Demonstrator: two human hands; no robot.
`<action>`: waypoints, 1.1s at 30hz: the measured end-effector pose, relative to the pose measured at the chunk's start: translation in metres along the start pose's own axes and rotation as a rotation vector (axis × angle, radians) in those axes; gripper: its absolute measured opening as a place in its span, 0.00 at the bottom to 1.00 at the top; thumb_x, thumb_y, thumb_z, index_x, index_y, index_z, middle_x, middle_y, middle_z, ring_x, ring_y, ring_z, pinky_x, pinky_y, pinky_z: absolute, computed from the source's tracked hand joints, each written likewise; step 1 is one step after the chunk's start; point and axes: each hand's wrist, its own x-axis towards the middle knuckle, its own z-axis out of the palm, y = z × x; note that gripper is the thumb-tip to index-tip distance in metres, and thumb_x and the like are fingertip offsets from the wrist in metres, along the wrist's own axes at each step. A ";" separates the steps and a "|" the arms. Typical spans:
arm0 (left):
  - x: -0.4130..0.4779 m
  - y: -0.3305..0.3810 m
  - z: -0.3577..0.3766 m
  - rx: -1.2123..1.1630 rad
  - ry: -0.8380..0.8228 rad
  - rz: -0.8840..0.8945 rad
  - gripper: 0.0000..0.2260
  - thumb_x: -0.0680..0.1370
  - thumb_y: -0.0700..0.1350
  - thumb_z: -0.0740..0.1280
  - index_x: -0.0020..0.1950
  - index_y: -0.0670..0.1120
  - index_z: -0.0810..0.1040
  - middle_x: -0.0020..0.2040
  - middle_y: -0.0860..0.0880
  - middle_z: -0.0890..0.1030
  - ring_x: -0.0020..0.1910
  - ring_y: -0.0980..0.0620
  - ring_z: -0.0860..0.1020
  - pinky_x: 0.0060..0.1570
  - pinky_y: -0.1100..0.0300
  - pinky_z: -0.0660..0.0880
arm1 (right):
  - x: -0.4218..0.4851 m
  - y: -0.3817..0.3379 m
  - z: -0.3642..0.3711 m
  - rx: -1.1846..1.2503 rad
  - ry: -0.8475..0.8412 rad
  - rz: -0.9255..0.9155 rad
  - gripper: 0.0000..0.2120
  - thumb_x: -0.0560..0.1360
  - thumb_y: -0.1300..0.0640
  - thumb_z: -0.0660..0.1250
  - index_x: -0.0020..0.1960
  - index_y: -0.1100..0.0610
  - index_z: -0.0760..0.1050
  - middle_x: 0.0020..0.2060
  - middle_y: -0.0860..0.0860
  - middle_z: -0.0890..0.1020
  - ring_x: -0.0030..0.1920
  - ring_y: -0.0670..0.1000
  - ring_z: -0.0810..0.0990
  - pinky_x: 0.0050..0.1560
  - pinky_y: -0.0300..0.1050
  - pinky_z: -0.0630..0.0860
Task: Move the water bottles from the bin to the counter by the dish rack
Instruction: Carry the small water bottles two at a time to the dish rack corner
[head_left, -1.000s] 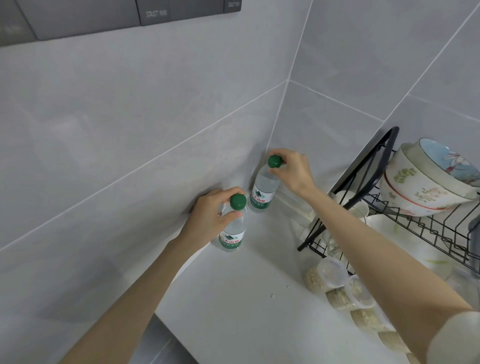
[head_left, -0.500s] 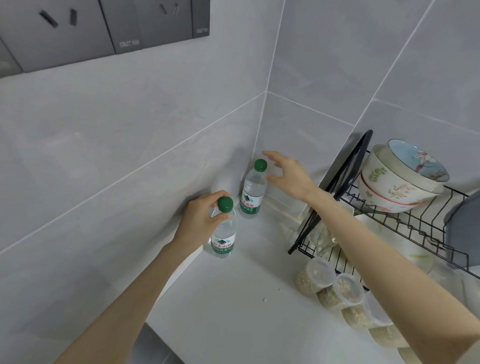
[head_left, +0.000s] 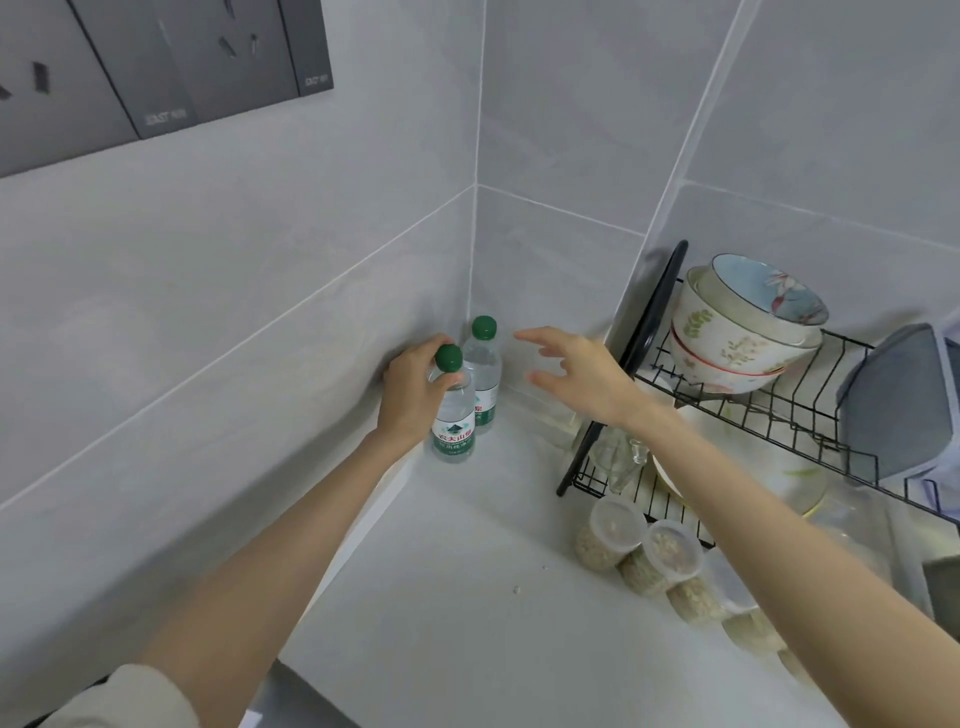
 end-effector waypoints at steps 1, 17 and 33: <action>0.003 0.000 0.002 0.010 -0.014 0.002 0.09 0.69 0.40 0.72 0.44 0.44 0.74 0.38 0.45 0.78 0.42 0.44 0.74 0.44 0.51 0.72 | -0.002 0.001 0.000 0.005 0.001 0.008 0.23 0.77 0.60 0.67 0.71 0.52 0.69 0.67 0.48 0.75 0.65 0.52 0.75 0.62 0.41 0.69; -0.001 0.003 0.000 0.138 -0.076 0.004 0.21 0.74 0.39 0.71 0.67 0.43 0.74 0.63 0.44 0.78 0.61 0.43 0.75 0.62 0.53 0.70 | -0.022 0.006 0.000 0.072 0.006 0.066 0.23 0.77 0.58 0.68 0.70 0.51 0.70 0.66 0.46 0.76 0.64 0.50 0.75 0.56 0.35 0.67; -0.101 0.131 -0.046 -0.223 -0.056 -0.014 0.16 0.77 0.40 0.67 0.65 0.51 0.76 0.62 0.56 0.79 0.56 0.59 0.79 0.50 0.76 0.72 | -0.146 -0.021 -0.058 0.435 0.267 -0.068 0.20 0.77 0.63 0.67 0.66 0.50 0.74 0.62 0.43 0.79 0.55 0.42 0.81 0.62 0.45 0.76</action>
